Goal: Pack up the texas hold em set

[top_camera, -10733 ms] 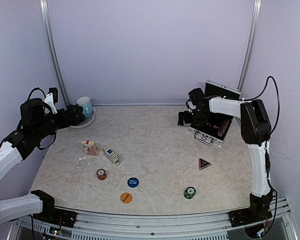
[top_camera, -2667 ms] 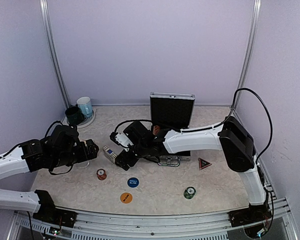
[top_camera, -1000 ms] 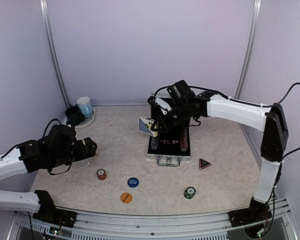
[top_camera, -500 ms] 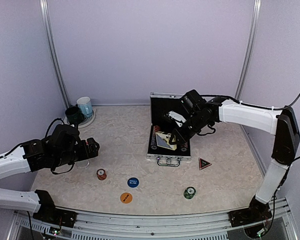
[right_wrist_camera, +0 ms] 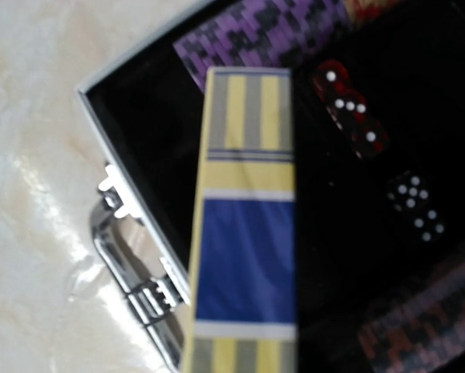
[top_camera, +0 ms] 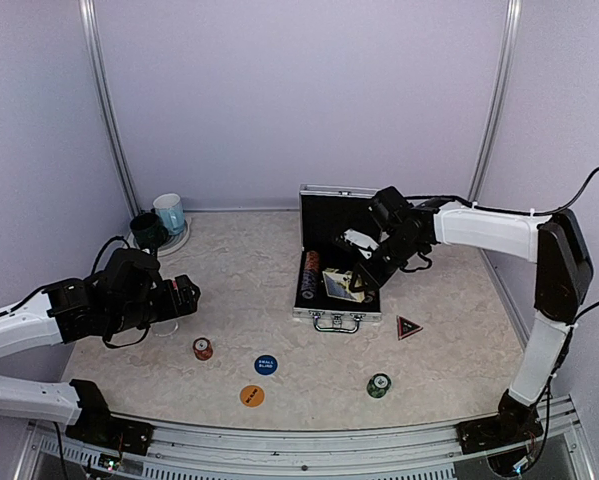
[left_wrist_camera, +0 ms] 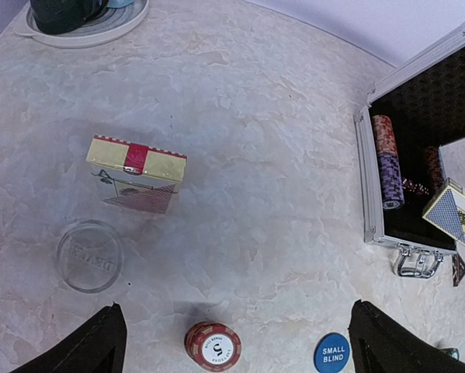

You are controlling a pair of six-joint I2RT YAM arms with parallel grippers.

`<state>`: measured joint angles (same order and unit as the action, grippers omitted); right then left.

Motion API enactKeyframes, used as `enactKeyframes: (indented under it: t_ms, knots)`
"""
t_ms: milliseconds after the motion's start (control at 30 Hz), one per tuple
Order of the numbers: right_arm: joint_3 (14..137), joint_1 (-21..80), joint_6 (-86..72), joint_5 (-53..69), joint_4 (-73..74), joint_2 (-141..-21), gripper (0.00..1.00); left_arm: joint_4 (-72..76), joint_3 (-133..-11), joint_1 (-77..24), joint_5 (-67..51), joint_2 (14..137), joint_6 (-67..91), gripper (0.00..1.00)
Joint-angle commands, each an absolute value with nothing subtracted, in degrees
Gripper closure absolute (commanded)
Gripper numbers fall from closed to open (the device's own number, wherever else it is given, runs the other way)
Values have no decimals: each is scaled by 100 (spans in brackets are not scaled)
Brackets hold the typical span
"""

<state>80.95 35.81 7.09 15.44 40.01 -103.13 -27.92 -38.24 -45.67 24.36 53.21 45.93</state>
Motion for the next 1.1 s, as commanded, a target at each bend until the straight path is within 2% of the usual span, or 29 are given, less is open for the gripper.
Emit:
enactKeyframes:
  t_ms: [0, 367, 500, 833, 1067]
  knots:
    - [8347, 3522, 1130, 1832, 3863, -10509, 95, -2744, -3775, -4518, 2426, 5322, 4509, 1]
    - [8543, 3289, 1591, 2412, 3788, -11083, 93, -2749, -3841, -4518, 2404, 5389, 4482, 1]
    - [8609, 3125, 1623, 2682, 3821, -11217, 88, -2754, -3858, -4518, 2409, 5381, 4476, 1]
    - [8738, 3104, 1497, 2112, 3887, -11205, 54, -2742, -3955, -4518, 2393, 5483, 4456, 1]
    - [8828, 3203, 1271, 1369, 3918, -10952, 46, -2722, -3942, -4518, 2376, 5489, 4472, 1]
